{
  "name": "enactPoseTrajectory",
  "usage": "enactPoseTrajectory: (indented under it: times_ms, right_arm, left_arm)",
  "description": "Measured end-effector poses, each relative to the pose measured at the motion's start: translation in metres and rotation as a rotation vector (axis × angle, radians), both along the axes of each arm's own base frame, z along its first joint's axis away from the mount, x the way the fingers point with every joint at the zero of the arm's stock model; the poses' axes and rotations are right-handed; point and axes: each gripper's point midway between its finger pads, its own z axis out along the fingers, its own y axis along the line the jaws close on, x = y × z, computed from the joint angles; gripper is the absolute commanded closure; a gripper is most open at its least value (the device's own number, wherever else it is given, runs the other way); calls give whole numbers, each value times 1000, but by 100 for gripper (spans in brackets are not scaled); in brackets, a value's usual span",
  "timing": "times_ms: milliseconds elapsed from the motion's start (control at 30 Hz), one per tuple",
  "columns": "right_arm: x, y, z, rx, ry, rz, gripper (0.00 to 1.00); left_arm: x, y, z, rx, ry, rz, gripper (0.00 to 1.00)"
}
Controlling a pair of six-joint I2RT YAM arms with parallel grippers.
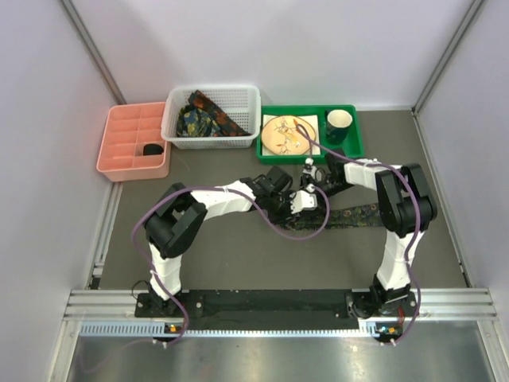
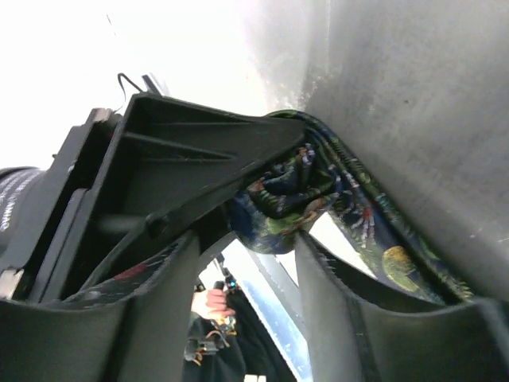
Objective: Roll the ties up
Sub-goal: Roll the tie at the center of the board.
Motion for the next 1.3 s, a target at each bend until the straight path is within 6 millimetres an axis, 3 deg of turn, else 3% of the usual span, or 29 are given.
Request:
enactPoseTrajectory:
  times_ms: [100, 133, 167, 333, 533, 567, 667, 833, 1000, 1100, 1133, 1300]
  right_arm:
    - [0, -1, -6, -13, 10, 2, 71]
    - [1, -1, -10, -19, 17, 3, 96]
    - [1, -1, -14, -23, 25, 4, 100]
    - [0, -3, -18, -34, 23, 27, 100]
    - [2, -17, -31, -100, -45, 56, 100]
    - [3, -20, -33, -109, -59, 61, 100]
    - [7, -27, -39, -139, -91, 68, 100]
    - [11, -34, -46, -184, -120, 72, 100]
    - [12, -36, -49, -198, -136, 69, 100]
    - [11, -37, -49, -201, -160, 64, 100]
    - [11, -37, -49, -200, -168, 64, 100]
    - [10, -36, -48, -184, -176, 59, 100]
  left_arm:
    - [1, 0, 0, 16, -17, 4, 75]
    - [1, 0, 0, 20, -20, 5, 73]
    - [1, 0, 0, 23, -23, 6, 70]
    - [1, 0, 0, 32, -30, 10, 36]
    - [-1, 8, -5, -38, 34, 32, 19]
    - [-2, 11, -4, -64, 46, 37, 10]
    - [-3, 17, -2, -155, 78, 51, 8]
    - [-4, 8, 4, -302, 142, 70, 12]
    - [-4, -16, 6, -422, 201, 66, 15]
    - [-4, -27, 7, -465, 227, 72, 28]
    - [-4, -29, 7, -472, 229, 76, 41]
    - [-2, -34, 2, -432, 204, 74, 69]
